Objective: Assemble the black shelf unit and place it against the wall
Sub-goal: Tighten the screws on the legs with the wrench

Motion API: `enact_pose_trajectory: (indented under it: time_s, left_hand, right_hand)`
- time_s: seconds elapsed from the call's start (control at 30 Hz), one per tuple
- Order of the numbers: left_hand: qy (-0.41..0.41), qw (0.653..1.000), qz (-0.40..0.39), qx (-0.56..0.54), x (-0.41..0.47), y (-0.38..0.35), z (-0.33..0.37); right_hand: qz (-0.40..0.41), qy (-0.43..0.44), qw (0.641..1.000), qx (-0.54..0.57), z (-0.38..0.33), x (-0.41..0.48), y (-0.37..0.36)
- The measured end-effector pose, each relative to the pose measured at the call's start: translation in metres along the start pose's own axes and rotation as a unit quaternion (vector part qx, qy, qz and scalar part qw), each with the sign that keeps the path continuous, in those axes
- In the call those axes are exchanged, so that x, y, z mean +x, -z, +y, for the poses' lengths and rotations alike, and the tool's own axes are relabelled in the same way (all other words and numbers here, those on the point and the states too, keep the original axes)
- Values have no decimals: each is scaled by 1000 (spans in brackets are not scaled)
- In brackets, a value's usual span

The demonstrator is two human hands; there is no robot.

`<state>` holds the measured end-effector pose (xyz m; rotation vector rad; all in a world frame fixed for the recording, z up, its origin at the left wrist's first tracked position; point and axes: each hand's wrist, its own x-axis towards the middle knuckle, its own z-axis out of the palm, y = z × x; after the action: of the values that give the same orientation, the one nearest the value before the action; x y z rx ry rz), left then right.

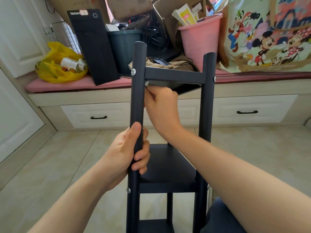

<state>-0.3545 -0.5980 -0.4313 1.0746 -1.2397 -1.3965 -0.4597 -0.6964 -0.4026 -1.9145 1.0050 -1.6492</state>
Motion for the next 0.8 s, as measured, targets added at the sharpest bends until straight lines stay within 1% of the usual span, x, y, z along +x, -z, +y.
enact_pose_trajectory:
  time_s: [0.1,0.27,0.33,0.47,0.6,0.8]
  left_hand:
    - [0,1000,2,-3,-1,1,0]
    - [1,1000,-3,-3,-1,4,-1]
    - [-1,1000,-7,-1,0,5,-2]
    - [-9,1000,-15,4,0,6,-1]
    - [-13,1000,-16,6,-1,7,-2]
    - [-15,1000,-16,6,-2,7,-2]
  right_hand:
    - [22,10,1000,-14,2,1,-6]
    - [26,-5,999,-34,3,1,-8]
    - [15,-18,999,-33,4,0,-5]
    - [-34,-59,997,-19,2,-3,3]
    - [-37,-52,998,-23,-2,-5,10]
    - [-15,-31,999,-6,-8,-8,18]
